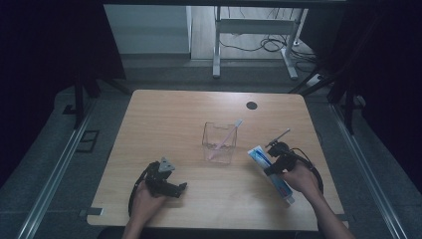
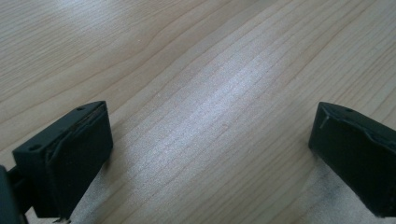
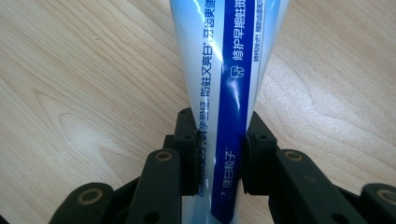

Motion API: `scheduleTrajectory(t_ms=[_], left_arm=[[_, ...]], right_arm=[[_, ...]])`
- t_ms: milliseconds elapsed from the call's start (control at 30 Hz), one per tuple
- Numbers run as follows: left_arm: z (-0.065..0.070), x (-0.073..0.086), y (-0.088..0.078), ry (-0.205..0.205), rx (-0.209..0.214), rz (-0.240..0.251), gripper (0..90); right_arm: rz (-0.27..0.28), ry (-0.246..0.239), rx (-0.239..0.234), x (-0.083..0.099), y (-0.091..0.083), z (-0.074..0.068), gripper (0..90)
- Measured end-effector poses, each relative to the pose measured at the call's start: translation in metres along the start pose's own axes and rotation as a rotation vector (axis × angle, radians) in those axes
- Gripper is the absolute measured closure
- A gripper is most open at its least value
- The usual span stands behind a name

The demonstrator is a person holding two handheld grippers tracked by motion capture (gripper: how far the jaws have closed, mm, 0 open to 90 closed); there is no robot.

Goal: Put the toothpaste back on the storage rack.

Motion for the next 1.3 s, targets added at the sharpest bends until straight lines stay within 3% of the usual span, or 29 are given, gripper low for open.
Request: scheduleTrajectory(t_ms=[700, 967, 1300], left_arm=[[0.000, 0.000, 0.000, 0.002, 0.000, 0.000, 0.0], [0.000, 0.000, 0.000, 0.004, -0.001, 0.001, 0.0], [0.000, 0.000, 0.000, 0.005, -0.001, 0.002, 0.0]], right_arm=[[0.191, -0.049, 0.014, -0.006, -0.032, -0.008, 71.6], [0.312, -0.050, 0.011, -0.011, -0.047, -0.008, 71.5], [0.402, -0.046, 0.010, -0.013, -0.055, -0.010, 71.5]])
Point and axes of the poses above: each handheld gripper's, and its own axes: y roughly forward along the jaws, x roughly out of its underside, z roughly to its right, the point moved 6 cm from there along y, roughly forward along the jaws, and after that the axes turned 4 degrees about x, right-handed, at the moved point
